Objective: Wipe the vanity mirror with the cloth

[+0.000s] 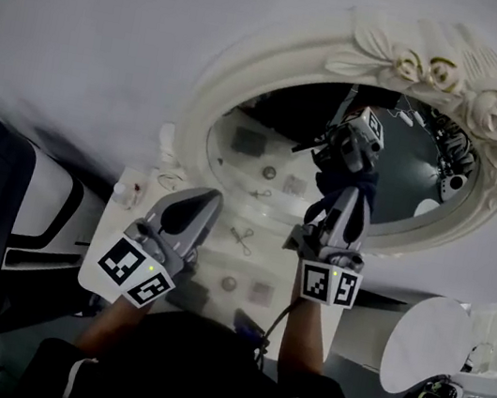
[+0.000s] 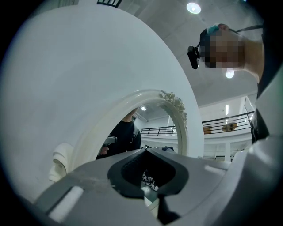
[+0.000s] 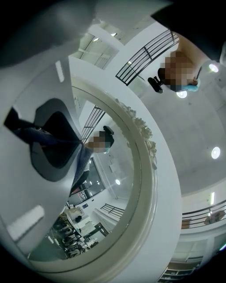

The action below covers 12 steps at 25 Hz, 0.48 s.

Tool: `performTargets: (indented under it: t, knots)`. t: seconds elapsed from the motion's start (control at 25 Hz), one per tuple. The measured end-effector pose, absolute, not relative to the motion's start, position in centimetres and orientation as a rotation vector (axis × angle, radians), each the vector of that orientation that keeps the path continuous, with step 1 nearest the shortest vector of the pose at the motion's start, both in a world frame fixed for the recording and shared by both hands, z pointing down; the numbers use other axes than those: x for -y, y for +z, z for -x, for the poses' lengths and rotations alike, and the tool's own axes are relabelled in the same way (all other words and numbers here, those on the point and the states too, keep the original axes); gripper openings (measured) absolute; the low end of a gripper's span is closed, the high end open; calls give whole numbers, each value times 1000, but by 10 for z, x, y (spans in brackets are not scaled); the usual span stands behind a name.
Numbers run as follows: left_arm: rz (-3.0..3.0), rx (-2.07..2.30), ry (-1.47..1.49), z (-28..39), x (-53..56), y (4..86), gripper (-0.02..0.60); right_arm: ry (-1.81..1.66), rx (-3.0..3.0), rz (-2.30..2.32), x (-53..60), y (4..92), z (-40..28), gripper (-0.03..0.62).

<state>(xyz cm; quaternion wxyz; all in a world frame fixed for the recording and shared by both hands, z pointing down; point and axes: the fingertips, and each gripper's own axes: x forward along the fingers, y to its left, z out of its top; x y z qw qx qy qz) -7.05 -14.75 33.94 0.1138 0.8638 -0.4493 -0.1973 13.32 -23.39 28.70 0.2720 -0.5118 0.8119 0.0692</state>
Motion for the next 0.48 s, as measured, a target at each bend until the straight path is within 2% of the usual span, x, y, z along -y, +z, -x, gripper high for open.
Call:
performTargets:
  t: [0.48]
  knots:
    - [-2522, 1323, -622, 103, 141, 339, 5, 257, -2238, 1371, 230, 280, -73, 25]
